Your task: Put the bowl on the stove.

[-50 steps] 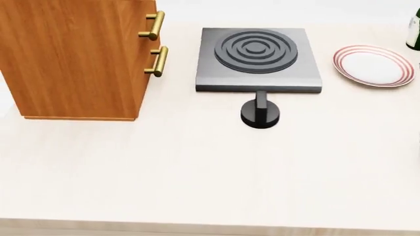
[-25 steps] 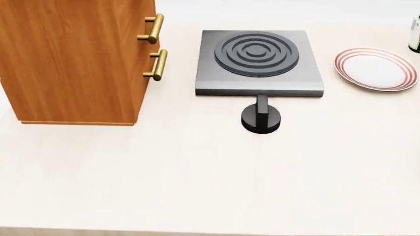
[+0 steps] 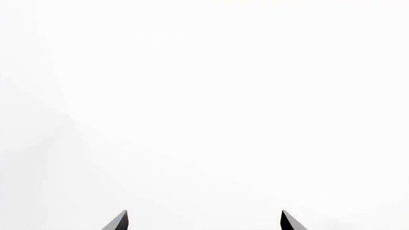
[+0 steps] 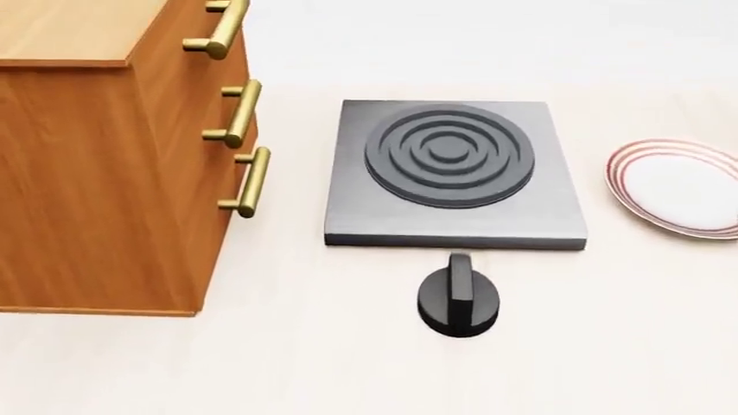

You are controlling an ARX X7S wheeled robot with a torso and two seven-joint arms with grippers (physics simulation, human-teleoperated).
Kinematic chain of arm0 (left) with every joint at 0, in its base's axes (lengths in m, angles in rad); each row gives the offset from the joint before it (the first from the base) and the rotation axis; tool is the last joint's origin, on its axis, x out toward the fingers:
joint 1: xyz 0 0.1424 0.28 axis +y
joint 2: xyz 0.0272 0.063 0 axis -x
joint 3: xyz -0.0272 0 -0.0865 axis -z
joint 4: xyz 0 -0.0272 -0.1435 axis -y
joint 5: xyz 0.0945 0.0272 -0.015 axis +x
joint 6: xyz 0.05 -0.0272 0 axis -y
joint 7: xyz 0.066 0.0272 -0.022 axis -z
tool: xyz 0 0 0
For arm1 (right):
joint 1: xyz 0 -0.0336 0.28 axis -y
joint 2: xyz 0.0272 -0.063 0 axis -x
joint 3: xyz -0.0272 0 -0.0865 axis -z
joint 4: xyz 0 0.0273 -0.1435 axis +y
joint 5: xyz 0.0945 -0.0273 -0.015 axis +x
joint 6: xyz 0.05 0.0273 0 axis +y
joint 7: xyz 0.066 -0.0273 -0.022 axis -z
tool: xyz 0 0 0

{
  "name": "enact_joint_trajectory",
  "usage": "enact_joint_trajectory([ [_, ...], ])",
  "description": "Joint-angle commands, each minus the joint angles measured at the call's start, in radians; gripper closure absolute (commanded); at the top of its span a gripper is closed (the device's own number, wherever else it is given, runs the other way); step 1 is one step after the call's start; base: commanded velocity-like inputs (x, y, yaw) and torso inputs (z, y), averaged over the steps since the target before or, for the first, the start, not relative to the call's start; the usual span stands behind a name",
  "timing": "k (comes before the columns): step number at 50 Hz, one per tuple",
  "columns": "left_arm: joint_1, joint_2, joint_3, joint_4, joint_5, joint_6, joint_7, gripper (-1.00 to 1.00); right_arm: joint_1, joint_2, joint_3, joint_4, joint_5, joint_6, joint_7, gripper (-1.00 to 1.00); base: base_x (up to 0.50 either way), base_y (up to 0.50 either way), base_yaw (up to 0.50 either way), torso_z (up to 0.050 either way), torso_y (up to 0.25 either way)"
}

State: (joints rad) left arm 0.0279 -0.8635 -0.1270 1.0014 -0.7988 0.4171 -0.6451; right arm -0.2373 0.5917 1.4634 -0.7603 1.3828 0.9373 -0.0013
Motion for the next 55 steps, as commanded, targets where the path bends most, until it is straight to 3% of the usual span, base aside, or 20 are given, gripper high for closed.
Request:
enact_joint_trajectory([
  [1, 0.001, 0.016, -0.012, -0.003, 0.017, 0.0, 0.025, -1.0, -0.002, -0.02, 0.015, -0.002, -0.025, -0.005, -0.021, -1.0, 0.5, -0.04, 0.0, 0.0, 0.0],
  [33, 0.002, 0.002, -0.006, -0.007, 0.02, 0.013, 0.015, -1.0, -0.007, -0.008, -0.015, -0.016, -0.032, -0.002, -0.023, -1.0, 0.5, -0.03, 0.0, 0.0, 0.001],
  [40, 0.001, 0.003, 0.003, -0.008, 0.024, 0.015, 0.016, -1.0, -0.034, 0.076, -0.004, -0.018, -0.01, 0.028, -0.003, -1.0, 0.0, 0.0, 0.0, 0.0, 0.0],
  [47, -0.005, 0.007, 0.017, -0.014, 0.028, 0.015, 0.02, -1.0, -0.109, 0.266, 0.032, 0.099, 0.069, 0.13, 0.041, -1.0, 0.0, 0.0, 0.0, 0.0, 0.0],
  [55, -0.01, 0.008, 0.028, -0.014, 0.033, 0.013, 0.019, -1.0, -0.205, 0.319, 0.092, 0.209, 0.047, 0.225, 0.007, -1.0, 0.0, 0.0, 0.0, 0.0, 0.0],
])
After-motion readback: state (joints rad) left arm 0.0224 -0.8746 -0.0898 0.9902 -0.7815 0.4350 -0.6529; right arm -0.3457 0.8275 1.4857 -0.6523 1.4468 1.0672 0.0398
